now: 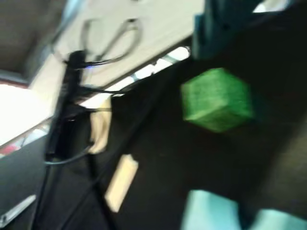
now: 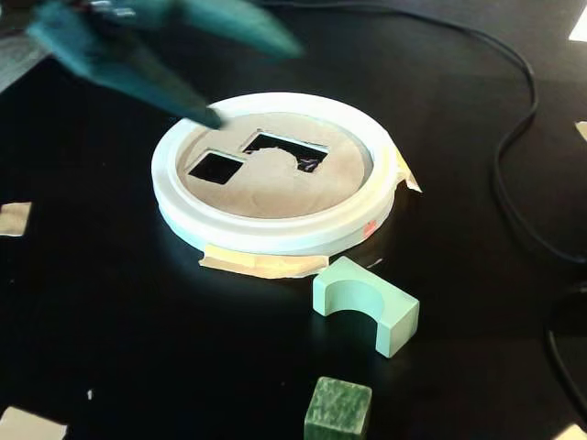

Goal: Pick up the U shape block and drop it in corresponding U shaped hole

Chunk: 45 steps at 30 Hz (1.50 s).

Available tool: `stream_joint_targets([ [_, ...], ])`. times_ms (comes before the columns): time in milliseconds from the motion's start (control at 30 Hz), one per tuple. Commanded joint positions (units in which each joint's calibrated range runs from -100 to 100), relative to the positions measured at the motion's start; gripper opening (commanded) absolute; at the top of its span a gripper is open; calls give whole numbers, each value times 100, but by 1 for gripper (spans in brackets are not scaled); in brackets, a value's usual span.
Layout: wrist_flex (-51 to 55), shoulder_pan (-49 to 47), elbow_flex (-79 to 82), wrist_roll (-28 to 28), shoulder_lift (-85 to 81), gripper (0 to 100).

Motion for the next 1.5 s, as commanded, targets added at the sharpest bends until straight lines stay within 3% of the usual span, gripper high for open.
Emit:
stream_joint_targets([
  [0,-51,-107,-2517,440,2061,77],
  [333,-61,-45,-4594,1284,4551,76],
  [1033,-41,-20,-4530,1328,5501,77],
  [1467,-41,-32,-4584,1919,5814,76],
])
